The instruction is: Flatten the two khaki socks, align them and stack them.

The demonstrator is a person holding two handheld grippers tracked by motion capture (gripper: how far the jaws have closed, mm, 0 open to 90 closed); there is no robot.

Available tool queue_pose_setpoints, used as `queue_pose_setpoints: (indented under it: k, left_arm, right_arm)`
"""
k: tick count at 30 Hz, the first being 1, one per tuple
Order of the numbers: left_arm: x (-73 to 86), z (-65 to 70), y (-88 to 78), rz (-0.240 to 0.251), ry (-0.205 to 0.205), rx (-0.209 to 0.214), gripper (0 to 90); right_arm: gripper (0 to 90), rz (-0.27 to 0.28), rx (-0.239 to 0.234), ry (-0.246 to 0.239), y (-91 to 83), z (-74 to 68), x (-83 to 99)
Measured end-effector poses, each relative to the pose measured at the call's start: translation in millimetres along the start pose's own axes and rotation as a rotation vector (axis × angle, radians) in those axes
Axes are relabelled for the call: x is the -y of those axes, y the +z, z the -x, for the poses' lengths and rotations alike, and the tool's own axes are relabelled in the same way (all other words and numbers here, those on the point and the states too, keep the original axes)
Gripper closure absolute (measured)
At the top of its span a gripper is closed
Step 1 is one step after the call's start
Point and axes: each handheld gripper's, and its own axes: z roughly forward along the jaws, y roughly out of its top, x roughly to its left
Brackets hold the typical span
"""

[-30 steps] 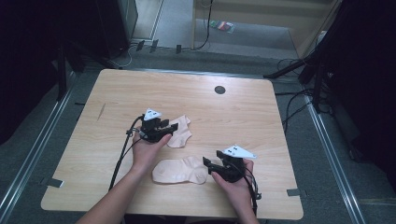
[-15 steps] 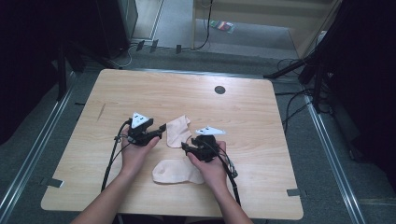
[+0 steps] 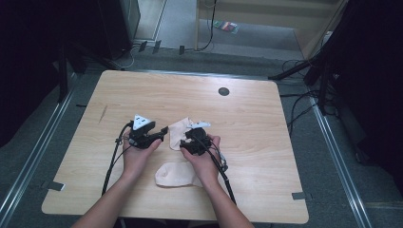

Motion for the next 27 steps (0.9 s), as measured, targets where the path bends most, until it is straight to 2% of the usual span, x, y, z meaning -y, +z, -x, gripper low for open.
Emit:
queue_pose_setpoints:
  k: [3,4,5,7,8,9,13,14,15,16,19,20,22,25,26,27]
  left_arm:
    - [-0.4,0.4,-0.5,-0.001,-0.001,0.003,39.5]
    - [-0.6,0.5,-0.8,-0.002,0.000,0.006,39.7]
    - [-0.8,0.8,-0.8,0.000,-0.002,0.009,39.7]
    - [-1.0,0.7,-0.6,0.003,-0.006,0.010,39.7]
    - [-0.9,0.4,-0.5,0.001,-0.009,0.010,39.7]
    - [-0.8,-0.3,-0.5,-0.002,-0.011,0.014,39.3]
    - [-0.3,-3.4,-0.6,-0.017,-0.022,0.018,38.4]
    - [0.2,-5.2,-0.2,-0.023,-0.033,0.025,38.5]
    - [0.2,-5.2,-0.2,-0.023,-0.033,0.025,38.6]
    - [1.0,-5.7,0.7,-0.031,-0.038,0.035,38.7]
    - [2.2,-2.9,2.4,-0.032,-0.033,0.055,38.5]
    - [2.4,-2.4,2.7,-0.035,-0.020,0.063,38.5]
    - [2.8,-0.9,3.2,-0.033,-0.022,0.076,37.9]
    - [3.4,4.3,4.4,-0.033,-0.001,0.127,37.4]
    - [3.4,8.8,5.4,-0.043,0.025,0.159,36.7]
    - [3.4,8.8,5.4,-0.043,0.025,0.159,36.3]
  right_arm:
    - [51.3,-0.001,0.040,-0.037,2.2,-2.7,1.8]
    - [65.0,0.000,0.042,-0.053,1.4,-3.0,2.0]
    - [65.0,0.000,0.042,-0.053,1.4,-3.0,2.0]
    - [80.3,0.008,0.033,-0.095,0.8,-2.3,2.6]
    - [83.8,0.008,0.031,-0.113,0.2,-1.8,2.6]
    - [85.2,0.015,0.026,-0.128,-2.1,0.9,1.1]
    - [85.9,0.066,-0.020,-0.127,-12.2,9.4,-4.0]
    - [86.0,0.108,-0.043,-0.137,-22.7,14.9,-9.7]
    - [86.0,0.108,-0.043,-0.137,-22.7,14.9,-9.7]
    - [86.2,0.144,-0.058,-0.142,-34.6,19.8,-16.3]
    - [86.4,0.180,-0.074,-0.161,-49.9,25.4,-25.9]
    - [86.3,0.194,-0.081,-0.165,-54.7,27.5,-29.4]
    - [86.4,0.215,-0.083,-0.167,-64.0,31.2,-35.5]
    - [86.3,0.235,-0.098,-0.163,-71.2,33.8,-40.5]
    - [86.3,0.243,-0.107,-0.169,-76.4,34.4,-44.3]
    - [86.3,0.243,-0.107,-0.169,-76.4,34.4,-44.3]
